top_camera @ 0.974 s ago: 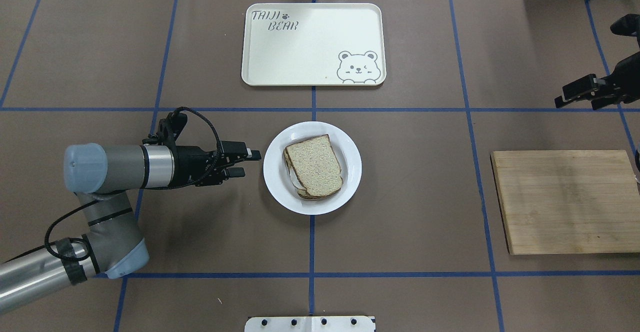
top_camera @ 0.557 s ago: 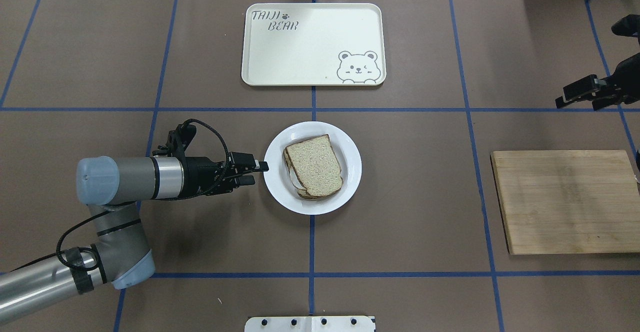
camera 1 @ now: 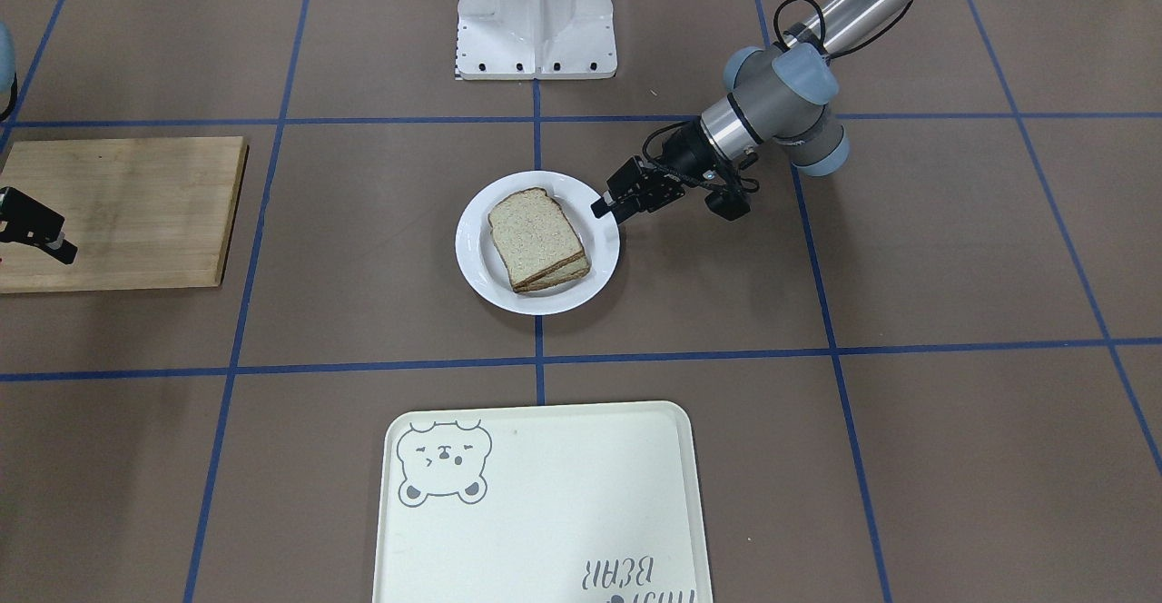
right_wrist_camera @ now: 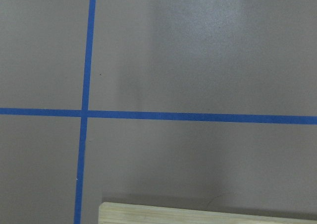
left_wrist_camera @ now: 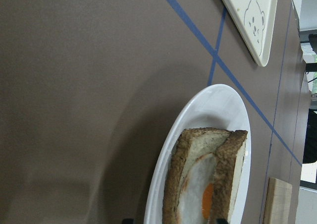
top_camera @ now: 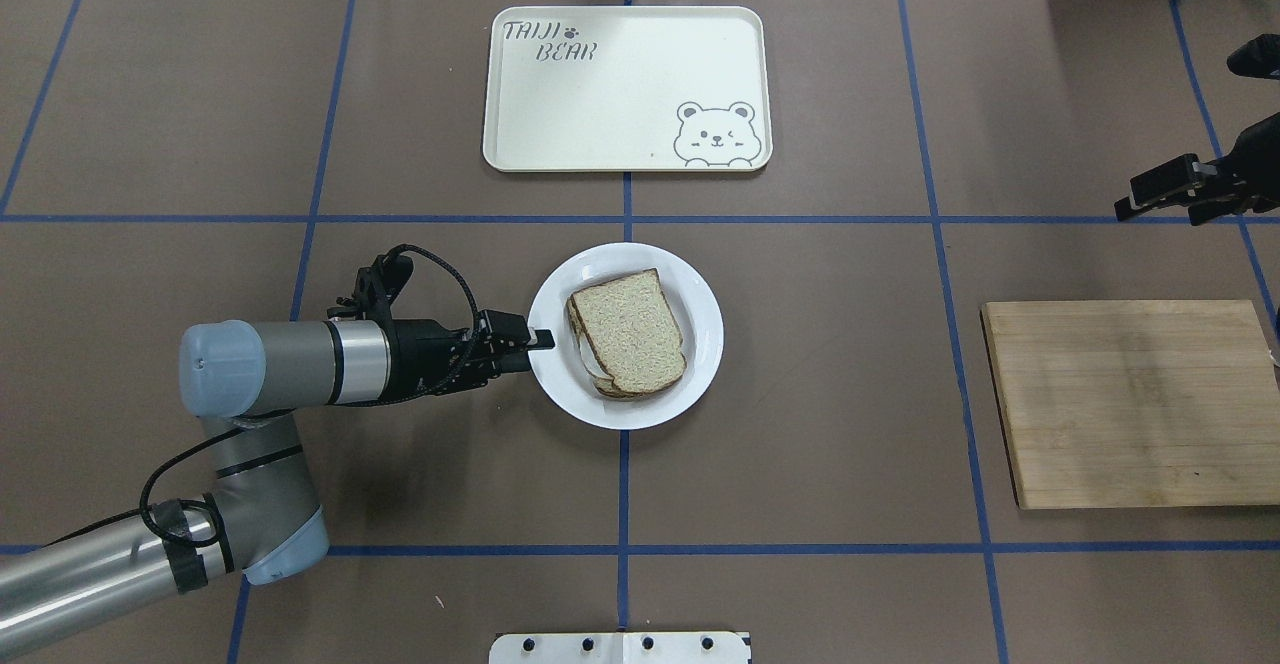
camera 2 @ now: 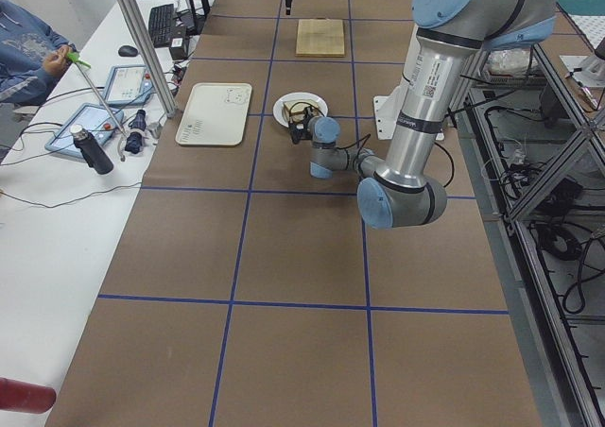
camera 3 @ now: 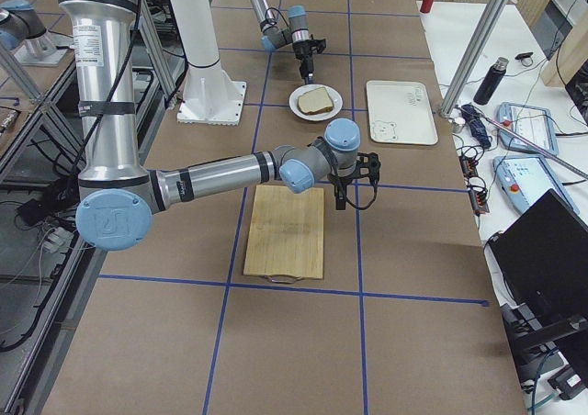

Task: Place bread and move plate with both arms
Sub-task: 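Move the left gripper to the plate rim nearest the robot and grip it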

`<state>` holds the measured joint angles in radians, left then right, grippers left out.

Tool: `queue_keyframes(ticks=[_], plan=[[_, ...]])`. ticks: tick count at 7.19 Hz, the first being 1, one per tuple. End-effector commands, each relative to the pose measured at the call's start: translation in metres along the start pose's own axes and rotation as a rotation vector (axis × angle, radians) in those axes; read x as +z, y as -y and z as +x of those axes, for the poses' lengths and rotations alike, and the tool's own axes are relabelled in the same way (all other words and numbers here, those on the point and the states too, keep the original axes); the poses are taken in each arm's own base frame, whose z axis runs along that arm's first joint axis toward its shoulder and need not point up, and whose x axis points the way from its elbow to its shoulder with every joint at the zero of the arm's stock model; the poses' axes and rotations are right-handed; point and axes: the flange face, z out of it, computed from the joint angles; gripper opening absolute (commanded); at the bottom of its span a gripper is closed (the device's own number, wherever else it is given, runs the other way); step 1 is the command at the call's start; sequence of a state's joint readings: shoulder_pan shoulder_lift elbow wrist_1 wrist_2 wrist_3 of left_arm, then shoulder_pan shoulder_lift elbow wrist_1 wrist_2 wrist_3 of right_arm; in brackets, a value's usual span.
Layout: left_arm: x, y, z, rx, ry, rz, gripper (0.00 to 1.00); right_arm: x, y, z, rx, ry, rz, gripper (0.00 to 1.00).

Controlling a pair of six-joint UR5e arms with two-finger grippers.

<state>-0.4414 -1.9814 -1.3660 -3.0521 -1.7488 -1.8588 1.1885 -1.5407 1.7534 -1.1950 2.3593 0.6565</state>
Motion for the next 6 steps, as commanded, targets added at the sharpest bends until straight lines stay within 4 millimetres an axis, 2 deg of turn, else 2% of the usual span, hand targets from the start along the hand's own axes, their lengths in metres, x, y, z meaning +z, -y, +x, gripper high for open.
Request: queue_keyframes(ticks=[1,3,4,6], plan=[[0.002,-0.002,0.000,-0.001,0.001,0.002,0.54,0.001,-0.001,0.001,0.002,-0.002,-0.003,0.99],[0.009,-0.005,-0.004,-0.005,0.009,-0.001,0.48,0.002,0.000,0.000,0.001,0.000,-0.005,0.99],[0.017,-0.005,0.000,-0.006,0.008,-0.002,0.48,0.002,0.000,0.000,0.001,0.000,-0.005,0.99],[0.020,-0.008,0.003,-0.007,0.004,-0.006,0.44,0.002,0.000,0.000,0.004,-0.001,-0.006,0.99]])
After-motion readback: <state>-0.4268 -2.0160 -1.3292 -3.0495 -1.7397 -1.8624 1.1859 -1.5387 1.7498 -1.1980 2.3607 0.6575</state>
